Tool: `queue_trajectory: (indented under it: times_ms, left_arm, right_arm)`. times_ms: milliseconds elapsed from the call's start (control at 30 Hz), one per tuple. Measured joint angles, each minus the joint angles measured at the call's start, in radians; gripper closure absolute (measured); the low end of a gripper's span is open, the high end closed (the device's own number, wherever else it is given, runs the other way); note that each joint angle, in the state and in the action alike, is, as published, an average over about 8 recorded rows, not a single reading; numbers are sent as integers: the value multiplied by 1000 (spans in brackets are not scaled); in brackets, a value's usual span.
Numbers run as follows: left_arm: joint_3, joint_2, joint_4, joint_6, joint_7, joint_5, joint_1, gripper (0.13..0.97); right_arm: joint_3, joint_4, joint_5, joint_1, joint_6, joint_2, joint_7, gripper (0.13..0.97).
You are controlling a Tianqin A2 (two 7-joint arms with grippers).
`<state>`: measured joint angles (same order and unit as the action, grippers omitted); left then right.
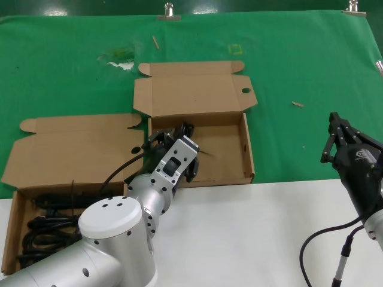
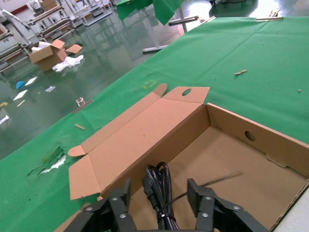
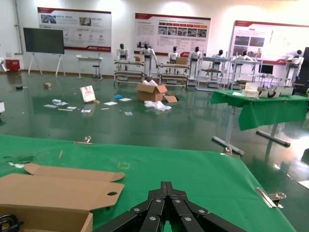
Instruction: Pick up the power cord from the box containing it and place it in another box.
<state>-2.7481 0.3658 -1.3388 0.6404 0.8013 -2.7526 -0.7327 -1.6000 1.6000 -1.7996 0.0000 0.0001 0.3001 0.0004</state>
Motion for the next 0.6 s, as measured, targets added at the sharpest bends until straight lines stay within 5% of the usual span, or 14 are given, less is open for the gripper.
queue_trajectory:
  times_ms: [600]
  left_arm:
    - [0, 0, 0, 0, 0, 0, 0, 384]
  right_arm:
    - [0, 0, 0, 0, 0, 0, 0, 936]
